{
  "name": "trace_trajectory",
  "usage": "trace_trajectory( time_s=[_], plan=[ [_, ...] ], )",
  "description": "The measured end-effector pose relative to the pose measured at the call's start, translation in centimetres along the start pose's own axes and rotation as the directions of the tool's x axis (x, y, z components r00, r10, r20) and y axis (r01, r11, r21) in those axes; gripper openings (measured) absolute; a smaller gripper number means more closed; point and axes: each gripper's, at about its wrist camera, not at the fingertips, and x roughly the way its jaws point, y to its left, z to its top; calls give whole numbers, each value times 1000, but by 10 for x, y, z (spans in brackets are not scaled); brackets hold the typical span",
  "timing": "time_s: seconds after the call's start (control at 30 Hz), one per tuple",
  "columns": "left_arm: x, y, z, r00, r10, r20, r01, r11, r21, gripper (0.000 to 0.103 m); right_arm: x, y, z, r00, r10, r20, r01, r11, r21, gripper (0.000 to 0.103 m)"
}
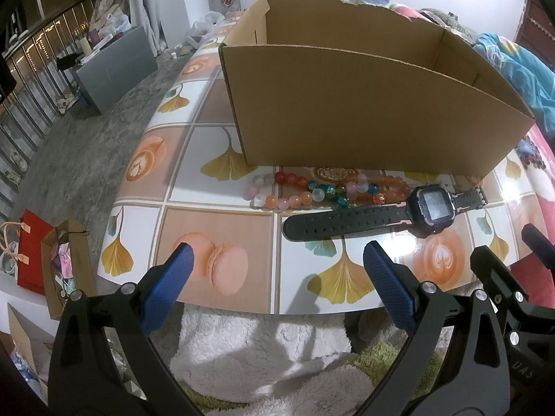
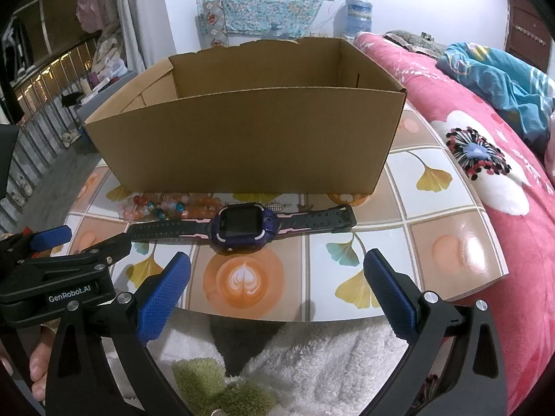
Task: Organize jewelry
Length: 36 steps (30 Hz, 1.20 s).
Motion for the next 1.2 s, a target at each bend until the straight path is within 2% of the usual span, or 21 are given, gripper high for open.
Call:
trace_trajectory(
  time_s=[1.2],
  plan=[
    [-5,-5,0,1000,2,14,-2,1000,11,95,-5,-4,0,1000,-11,26,10,1000,13,97]
  ],
)
